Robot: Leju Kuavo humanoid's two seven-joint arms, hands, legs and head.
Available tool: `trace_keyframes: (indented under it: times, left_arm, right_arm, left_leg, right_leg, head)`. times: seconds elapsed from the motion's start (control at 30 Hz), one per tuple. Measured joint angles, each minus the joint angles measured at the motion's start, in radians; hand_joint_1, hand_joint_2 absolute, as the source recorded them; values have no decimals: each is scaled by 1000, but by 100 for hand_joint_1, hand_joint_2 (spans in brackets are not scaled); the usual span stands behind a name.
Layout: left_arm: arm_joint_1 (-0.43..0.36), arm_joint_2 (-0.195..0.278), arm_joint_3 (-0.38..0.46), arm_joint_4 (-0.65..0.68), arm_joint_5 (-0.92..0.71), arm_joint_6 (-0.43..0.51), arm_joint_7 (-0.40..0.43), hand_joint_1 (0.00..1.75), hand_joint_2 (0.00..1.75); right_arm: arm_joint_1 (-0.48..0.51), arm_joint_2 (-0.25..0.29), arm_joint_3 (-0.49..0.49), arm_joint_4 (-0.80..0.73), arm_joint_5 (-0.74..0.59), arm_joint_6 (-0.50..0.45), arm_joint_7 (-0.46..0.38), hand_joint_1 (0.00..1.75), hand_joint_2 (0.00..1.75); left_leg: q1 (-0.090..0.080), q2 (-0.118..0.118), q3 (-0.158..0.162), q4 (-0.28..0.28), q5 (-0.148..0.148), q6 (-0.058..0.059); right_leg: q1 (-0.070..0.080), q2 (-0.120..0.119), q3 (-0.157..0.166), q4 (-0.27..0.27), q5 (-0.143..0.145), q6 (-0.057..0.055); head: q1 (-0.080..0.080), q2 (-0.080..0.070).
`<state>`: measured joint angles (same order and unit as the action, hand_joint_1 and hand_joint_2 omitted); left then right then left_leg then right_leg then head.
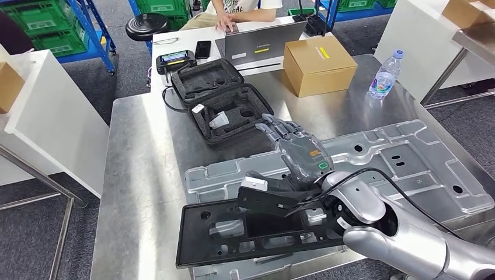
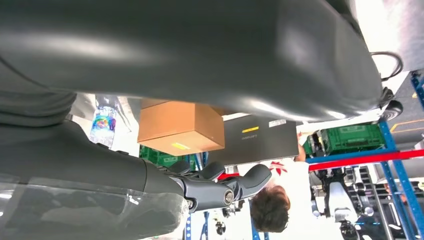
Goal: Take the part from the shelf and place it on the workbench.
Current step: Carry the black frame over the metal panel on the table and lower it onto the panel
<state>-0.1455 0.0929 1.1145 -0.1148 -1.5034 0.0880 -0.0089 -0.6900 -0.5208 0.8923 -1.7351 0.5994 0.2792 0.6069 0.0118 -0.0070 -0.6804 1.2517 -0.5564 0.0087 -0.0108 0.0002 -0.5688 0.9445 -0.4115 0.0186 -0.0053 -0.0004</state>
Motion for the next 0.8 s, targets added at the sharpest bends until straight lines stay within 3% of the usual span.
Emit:
trace_keyframes:
  times: [0.03, 0.1, 0.17, 0.23, 0.3, 0.37, 0.43, 0.47, 0.5, 0.53, 0.63, 0.67, 0.8]
  left_arm:
    - [0, 0, -2, 0, 0, -1, 0, 0, 175]
    - [-2, 2, -5, 0, 0, -1, 0, 0, 175]
    - [-3, 2, -8, 0, 0, -1, -2, 0, 175]
    - [-2, 1, -11, 0, 0, -1, -3, 0, 175]
    - [-2, 1, -14, 0, 0, -1, -3, 0, 175]
    - [-3, 0, -18, 0, 0, -1, -3, 0, 175]
    - [-2, 0, -21, 0, 0, -1, -3, 0, 175]
    - [-1, -1, -21, 0, 0, -1, -3, 0, 175]
    - [-1, -1, -23, 0, 0, -1, -3, 0, 175]
    - [-1, -2, -24, 0, 0, -1, -3, 0, 175]
    - [-1, -3, -28, 0, 0, -1, -1, 0, 175]
    - [-1, -4, -29, 0, 0, -1, 0, 0, 175]
    - [-1, -5, -34, 0, 0, -1, 1, 0, 175]
  right_arm:
    - [0, 1, 3, 0, 0, 0, 0, 0, 0]
    - [-1, 2, 5, 0, 0, -1, 0, 0, 0]
    - [-1, 3, 6, -1, 0, -2, 0, 0, 0]
    - [-1, 3, 6, -2, 1, -2, 0, 0, 0]
    - [-1, 3, 6, -3, 1, -2, 1, 0, 0]
    - [0, 2, 6, -3, 1, -2, 1, 0, 0]
    - [4, 2, 7, -3, 1, -2, 1, 0, 0]
    - [7, 2, 8, -3, 1, -2, 1, 0, 0]
    - [9, 2, 8, -3, 1, -2, 1, 0, 0]
    - [10, 2, 8, -3, 1, -2, 1, 0, 0]
    - [9, 2, 7, -4, 3, -2, 2, 0, 0]
    - [9, 2, 7, -5, 5, -2, 2, 0, 0]
    - [10, 2, 7, -6, 8, -2, 2, 0, 0]
  left_leg:
    - [1, 0, 29, -54, 30, 1]
    - [-1, 0, 110, -213, 93, 6]
    - [-6, 0, 149, -300, 118, 16]
    - [-9, 0, 147, -306, 122, 28]
    - [-6, 1, 149, -311, 131, 43]
    - [-3, 2, 149, -315, 138, 53]
    - [-4, 3, 144, -314, 141, 57]
    - [-4, 3, 142, -313, 143, 57]
    - [-4, 3, 140, -313, 143, 57]
    - [-4, 3, 140, -312, 144, 56]
    - [-8, 2, 136, -305, 144, 48]
    - [-9, 1, 133, -303, 145, 44]
    - [-6, 2, 119, -288, 137, 21]
  right_leg:
    - [0, 0, 1, 0, 0, 1]
    - [2, 0, 3, 1, 1, 4]
    - [5, 1, 1, 2, 4, 12]
    - [6, 1, -2, 0, 8, 22]
    - [3, 1, -9, 19, -9, 32]
    - [0, 1, -49, 116, -72, 37]
    - [0, 1, -110, 263, -141, 41]
    - [0, 1, -126, 305, -154, 42]
    - [0, 1, -122, 307, -147, 42]
    - [0, 1, -97, 266, -122, 41]
    - [2, 1, 18, 50, -41, 34]
    - [4, 2, 34, 14, -33, 30]
    - [6, 2, 28, 2, -22, 9]
  head:
    - [0, 0]
    - [0, 0]
    - [1, 0]
    - [2, 0]
    - [3, 0]
    - [5, 0]
    - [7, 0]
    - [7, 0]
    - [7, 0]
    - [7, 0]
    - [7, 0]
    - [7, 0]
    - [6, 0]
